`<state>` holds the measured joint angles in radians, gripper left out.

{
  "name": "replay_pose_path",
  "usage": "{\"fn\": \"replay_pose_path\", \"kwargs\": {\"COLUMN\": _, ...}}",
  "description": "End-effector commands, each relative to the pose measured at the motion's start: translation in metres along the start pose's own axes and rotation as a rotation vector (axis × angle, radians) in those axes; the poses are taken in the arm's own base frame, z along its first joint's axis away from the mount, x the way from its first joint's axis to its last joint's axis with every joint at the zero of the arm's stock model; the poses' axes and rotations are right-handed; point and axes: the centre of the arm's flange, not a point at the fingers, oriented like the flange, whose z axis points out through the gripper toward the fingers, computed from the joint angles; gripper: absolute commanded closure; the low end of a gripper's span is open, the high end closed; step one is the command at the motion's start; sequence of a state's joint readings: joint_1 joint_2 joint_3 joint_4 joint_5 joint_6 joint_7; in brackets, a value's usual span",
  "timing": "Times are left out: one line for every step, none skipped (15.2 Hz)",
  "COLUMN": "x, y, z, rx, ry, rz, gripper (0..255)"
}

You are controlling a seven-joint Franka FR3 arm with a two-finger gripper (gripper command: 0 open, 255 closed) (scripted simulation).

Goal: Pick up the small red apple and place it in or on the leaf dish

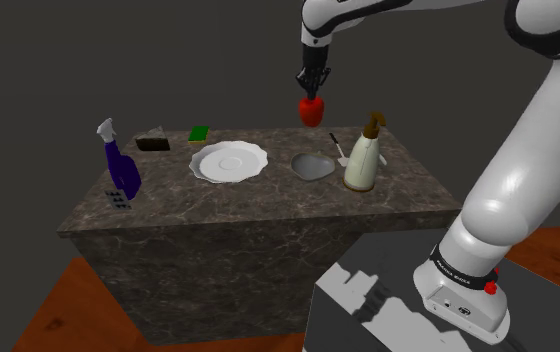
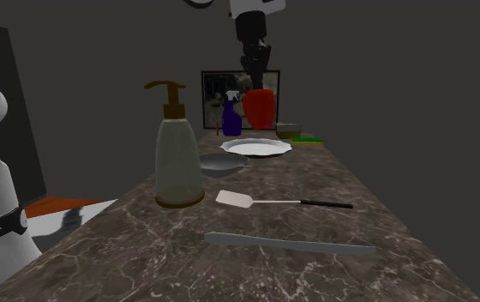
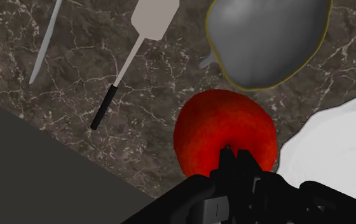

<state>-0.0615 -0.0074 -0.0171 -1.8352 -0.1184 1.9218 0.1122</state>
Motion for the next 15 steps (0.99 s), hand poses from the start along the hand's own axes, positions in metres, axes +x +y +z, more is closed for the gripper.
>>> {"fn": "replay_pose_path", "kwargs": {"x": -0.021, "y": -0.010, "z": -0.012, "rx": -0.001, "ry": 0.000, "rz": 0.000, "gripper": 255}}
{"fn": "replay_pose_path", "kwargs": {"x": -0.031, "y": -0.016, "z": -0.019, "rx": -0.001, "ry": 0.000, "rz": 0.000, "gripper": 255}}
{"fn": "replay_pose_path", "kwargs": {"x": -0.041, "y": -0.021, "z": -0.026, "rx": -0.001, "ry": 0.000, "rz": 0.000, "gripper": 255}}
{"fn": "replay_pose_path", "kwargs": {"x": -0.051, "y": -0.026, "z": -0.033, "rx": -0.001, "ry": 0.000, "rz": 0.000, "gripper": 255}}
{"fn": "replay_pose_path", "kwargs": {"x": -0.061, "y": -0.031, "z": -0.039, "rx": -0.001, "ry": 0.000, "rz": 0.000, "gripper": 255}}
{"fn": "replay_pose_path", "kwargs": {"x": -0.071, "y": -0.037, "z": -0.046, "rx": -0.001, "ry": 0.000, "rz": 0.000, "gripper": 255}}
{"fn": "replay_pose_path", "kwargs": {"x": -0.081, "y": -0.042, "z": -0.053, "rx": -0.001, "ry": 0.000, "rz": 0.000, "gripper": 255}}
{"fn": "replay_pose_path", "kwargs": {"x": -0.091, "y": -0.047, "z": -0.060, "rx": -0.001, "ry": 0.000, "rz": 0.000, "gripper": 255}}
{"fn": "replay_pose_path", "kwargs": {"x": -0.092, "y": -0.048, "z": -0.055, "rx": -0.001, "ry": 0.000, "rz": 0.000, "gripper": 255}}
{"fn": "replay_pose_path", "kwargs": {"x": -0.092, "y": -0.048, "z": -0.049, "rx": -0.001, "ry": 0.000, "rz": 0.000, "gripper": 255}}
{"fn": "replay_pose_path", "kwargs": {"x": -0.093, "y": -0.049, "z": -0.044, "rx": -0.001, "ry": 0.000, "rz": 0.000, "gripper": 255}}
{"fn": "replay_pose_path", "kwargs": {"x": -0.093, "y": -0.049, "z": -0.039, "rx": -0.001, "ry": 0.000, "rz": 0.000, "gripper": 255}}
{"fn": "replay_pose_path", "kwargs": {"x": -0.094, "y": -0.050, "z": -0.034, "rx": -0.001, "ry": 0.000, "rz": 0.000, "gripper": 255}}
{"fn": "replay_pose_path", "kwargs": {"x": -0.094, "y": -0.050, "z": -0.028, "rx": -0.001, "ry": 0.000, "rz": 0.000, "gripper": 255}}
{"fn": "replay_pose_path", "kwargs": {"x": -0.095, "y": -0.051, "z": -0.023, "rx": -0.001, "ry": 0.000, "rz": 0.000, "gripper": 255}}
